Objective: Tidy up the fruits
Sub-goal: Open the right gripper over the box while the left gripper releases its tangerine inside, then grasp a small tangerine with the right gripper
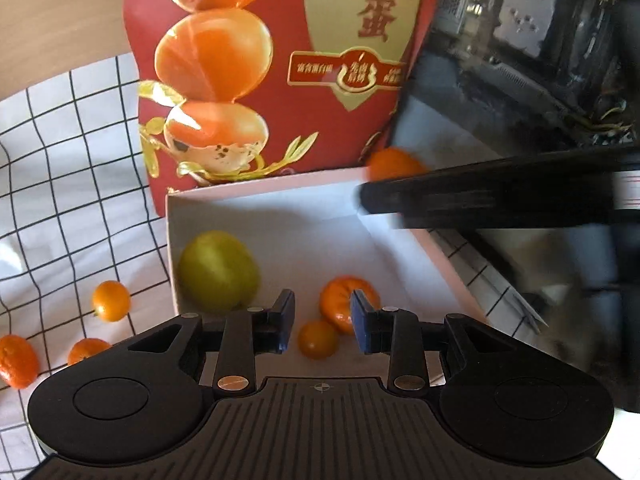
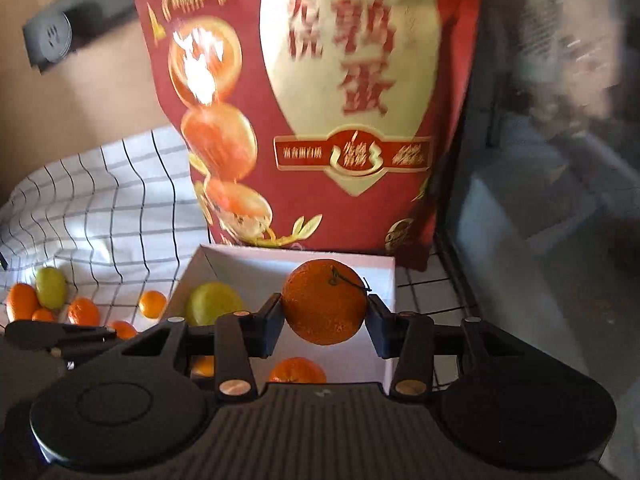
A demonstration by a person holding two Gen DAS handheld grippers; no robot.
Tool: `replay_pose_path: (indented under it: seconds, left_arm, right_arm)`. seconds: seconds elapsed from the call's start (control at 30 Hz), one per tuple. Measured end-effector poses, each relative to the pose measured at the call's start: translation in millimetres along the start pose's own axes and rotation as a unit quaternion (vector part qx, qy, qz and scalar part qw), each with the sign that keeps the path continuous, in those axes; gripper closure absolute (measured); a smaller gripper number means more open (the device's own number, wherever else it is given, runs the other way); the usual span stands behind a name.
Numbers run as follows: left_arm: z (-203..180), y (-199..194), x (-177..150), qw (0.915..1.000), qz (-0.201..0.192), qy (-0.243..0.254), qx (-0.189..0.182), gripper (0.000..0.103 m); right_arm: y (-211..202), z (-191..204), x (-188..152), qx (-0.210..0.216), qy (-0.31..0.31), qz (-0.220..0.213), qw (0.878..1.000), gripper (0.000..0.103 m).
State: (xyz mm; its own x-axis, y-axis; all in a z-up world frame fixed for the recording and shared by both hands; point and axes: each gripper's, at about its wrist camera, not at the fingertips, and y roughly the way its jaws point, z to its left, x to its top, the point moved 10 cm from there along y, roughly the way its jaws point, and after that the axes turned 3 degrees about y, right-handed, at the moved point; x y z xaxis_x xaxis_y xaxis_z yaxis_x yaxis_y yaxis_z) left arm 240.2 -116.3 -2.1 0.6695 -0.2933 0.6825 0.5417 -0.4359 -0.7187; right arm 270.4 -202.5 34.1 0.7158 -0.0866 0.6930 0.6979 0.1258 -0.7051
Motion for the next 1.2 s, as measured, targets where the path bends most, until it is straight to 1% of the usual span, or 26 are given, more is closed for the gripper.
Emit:
replay_pose_path:
  seconds: [0.07, 0.17, 0.2, 0.23, 0.3, 0.33, 0.4, 0.47, 0.5, 0.53, 0.57, 0.67, 0.73, 0.8, 0.87, 0.9, 1.0, 1.1, 1.2]
  left_arm:
    - [3.1, -12.2, 0.7, 0.9998, -0.016, -0.015, 0.000, 0.067]
    - [22.6, -41.9, -5.5, 0.9980, -0.043, -0.042, 0.017, 0.067]
    - [32.4, -53.1, -10.5, 0.9968, -0.051, -0.056, 0.024, 0.067]
    - [42.5, -62.5, -15.1, 0.9954, -0.057, -0.072, 0.029, 0.067]
    - [67.3, -81.0, -27.4, 0.9911, -0.065, -0.111, 0.036, 0.067]
    - [80.8, -88.8, -36.6, 0.9884, -0.065, -0.130, 0.042, 0.067]
    - [109.4, -102.4, -60.7, 0.9815, -0.058, -0.171, 0.065, 0.067]
    - [133.7, -113.1, -84.7, 0.9737, -0.047, -0.202, 0.093, 0.067]
    - [144.6, -119.0, -96.7, 0.9698, -0.041, -0.215, 0.108, 0.067]
    - [156.3, -125.6, -110.1, 0.9655, -0.034, -0.226, 0.125, 0.067]
    - [165.1, -131.4, -119.8, 0.9626, -0.029, -0.232, 0.138, 0.067]
    - [186.9, -153.5, -143.1, 0.9569, -0.031, -0.238, 0.163, 0.067]
    - [198.0, -164.3, -154.2, 0.9535, -0.037, -0.249, 0.166, 0.067]
    - [205.2, -171.4, -162.8, 0.9504, -0.044, -0.263, 0.160, 0.067]
    - [211.5, -177.3, -169.7, 0.9499, -0.051, -0.268, 0.153, 0.067]
    - [213.2, -180.1, -172.4, 0.9503, -0.053, -0.268, 0.150, 0.067]
    - [213.5, -189.3, -183.0, 0.9512, -0.061, -0.271, 0.135, 0.067]
    - [216.6, -198.2, -195.4, 0.9511, -0.062, -0.271, 0.135, 0.067]
    - [226.4, -207.8, -209.4, 0.9479, -0.062, -0.280, 0.138, 0.067]
  right_arm:
    - [16.8, 1.7, -0.6, -0.004, -0.010, 0.009, 1.000, 0.059]
    - [38.9, 5.6, -3.2, -0.010, -0.023, 0.027, 0.999, 0.059]
    - [46.0, 6.9, -4.8, -0.009, -0.024, 0.035, 0.999, 0.058]
    - [51.3, 8.3, -6.5, -0.010, -0.024, 0.041, 0.999, 0.055]
    - [58.8, 11.9, -9.4, -0.012, -0.024, 0.046, 0.999, 0.055]
    - [61.6, 14.5, -9.6, -0.013, -0.026, 0.047, 0.998, 0.055]
    - [63.6, 22.8, -8.5, -0.012, -0.028, 0.048, 0.998, 0.055]
    - [58.8, 35.5, -6.2, -0.005, -0.036, 0.043, 0.998, 0.050]
    - [56.2, 44.1, -4.1, 0.000, -0.042, 0.039, 0.998, 0.045]
    - [53.3, 53.6, -2.0, 0.003, -0.048, 0.034, 0.998, 0.042]
    - [50.0, 64.7, -0.1, 0.008, -0.054, 0.029, 0.998, 0.042]
    - [44.0, 98.3, 3.4, 0.028, -0.068, 0.030, 0.997, 0.042]
    - [42.6, 123.9, 4.6, 0.045, -0.075, 0.037, 0.995, 0.042]
    - [46.4, 148.0, 3.7, 0.066, -0.073, 0.055, 0.994, 0.042]
    - [58.2, 170.0, 1.9, 0.077, -0.068, 0.082, 0.991, 0.042]
    - [66.3, 179.3, 1.8, 0.076, -0.067, 0.093, 0.991, 0.044]
    - [97.8, 198.1, -5.4, 0.055, -0.059, 0.131, 0.988, 0.052]
    - [126.9, 206.2, -12.6, 0.021, -0.060, 0.154, 0.986, 0.052]
    - [146.4, 209.4, -18.5, -0.023, -0.084, 0.161, 0.983, 0.052]
